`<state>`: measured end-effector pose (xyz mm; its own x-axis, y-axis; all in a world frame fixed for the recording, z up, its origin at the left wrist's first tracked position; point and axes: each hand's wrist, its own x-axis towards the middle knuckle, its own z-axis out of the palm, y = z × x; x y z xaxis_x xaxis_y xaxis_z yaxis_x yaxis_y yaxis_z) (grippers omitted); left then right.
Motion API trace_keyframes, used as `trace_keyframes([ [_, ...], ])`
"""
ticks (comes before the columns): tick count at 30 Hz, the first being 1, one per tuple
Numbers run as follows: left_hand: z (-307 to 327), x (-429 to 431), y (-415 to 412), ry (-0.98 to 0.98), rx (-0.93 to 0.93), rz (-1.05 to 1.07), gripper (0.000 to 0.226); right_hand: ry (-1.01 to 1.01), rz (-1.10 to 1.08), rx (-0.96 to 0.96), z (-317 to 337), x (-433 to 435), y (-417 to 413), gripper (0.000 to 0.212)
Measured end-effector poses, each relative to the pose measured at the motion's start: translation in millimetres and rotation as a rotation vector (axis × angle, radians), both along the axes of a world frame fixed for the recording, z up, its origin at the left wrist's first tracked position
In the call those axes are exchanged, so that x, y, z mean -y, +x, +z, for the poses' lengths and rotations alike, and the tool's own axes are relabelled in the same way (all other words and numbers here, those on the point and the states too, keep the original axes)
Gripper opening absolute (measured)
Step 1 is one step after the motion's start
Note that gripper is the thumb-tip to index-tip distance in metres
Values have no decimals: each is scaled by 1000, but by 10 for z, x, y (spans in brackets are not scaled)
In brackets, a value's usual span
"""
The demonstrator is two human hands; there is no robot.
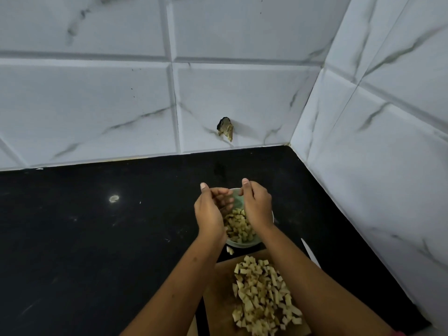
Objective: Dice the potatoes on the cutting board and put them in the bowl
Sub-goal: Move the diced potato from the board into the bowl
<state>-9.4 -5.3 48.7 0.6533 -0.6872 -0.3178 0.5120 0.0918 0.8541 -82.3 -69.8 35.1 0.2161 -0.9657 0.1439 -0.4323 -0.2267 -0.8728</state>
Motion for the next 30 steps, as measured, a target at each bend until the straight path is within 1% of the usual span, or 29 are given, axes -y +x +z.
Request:
trace_keyframes([
  [2,-12,-43,-23,10,-23,91,51,-160,79,-88,-79,-13,-52,37],
  [4,-7,-52,-44,14,-33,180,50,-196,83,-79,-77,-54,-46,33],
  [6,12,-5,-69,20,-37,245,50,-93,-25,26,-8,-120,7,28],
  [8,34,66,-104,28,-36,289,50,122,-119,232,72,-208,66,26],
  [9,34,98,-123,30,-36,289,50,210,-92,317,110,-259,92,25],
  [10,44,124,-149,32,-45,271,50,246,-27,355,137,-315,102,22],
  [11,65,142,-169,34,-72,241,50,231,46,351,150,-362,98,19],
  [13,128,162,-206,20,-193,175,50,126,133,250,128,-346,42,14],
  [15,224,163,-260,-69,-344,130,51,-16,124,90,53,-185,-50,13],
  [16,267,165,-280,-114,-374,115,51,-60,120,37,23,-101,-86,14],
  [17,293,171,-288,-134,-361,105,52,-73,120,12,22,-44,-111,14],
  [19,313,174,-257,-135,-261,105,53,-100,121,8,50,17,-130,15],
  [21,255,136,-150,-99,-174,131,52,-163,138,-15,89,-11,-151,15],
  [22,202,96,-83,-71,-162,148,50,-180,148,-34,102,-55,-163,15],
  [23,135,41,-19,-44,-164,168,48,-183,153,-42,129,-114,-179,15],
  [25,-5,-120,75,2,-181,210,44,-123,155,-43,165,-270,-242,14],
  [26,-69,-210,98,30,-179,225,43,-76,189,-42,192,-383,-284,14],
  [28,-184,-382,88,96,-164,238,40,37,340,-77,227,-610,-357,13],
  [29,-230,-450,65,123,-158,230,38,98,437,-156,215,-700,-365,12],
  [30,-274,-509,48,143,-156,215,38,142,534,-291,183,-760,-356,14],
])
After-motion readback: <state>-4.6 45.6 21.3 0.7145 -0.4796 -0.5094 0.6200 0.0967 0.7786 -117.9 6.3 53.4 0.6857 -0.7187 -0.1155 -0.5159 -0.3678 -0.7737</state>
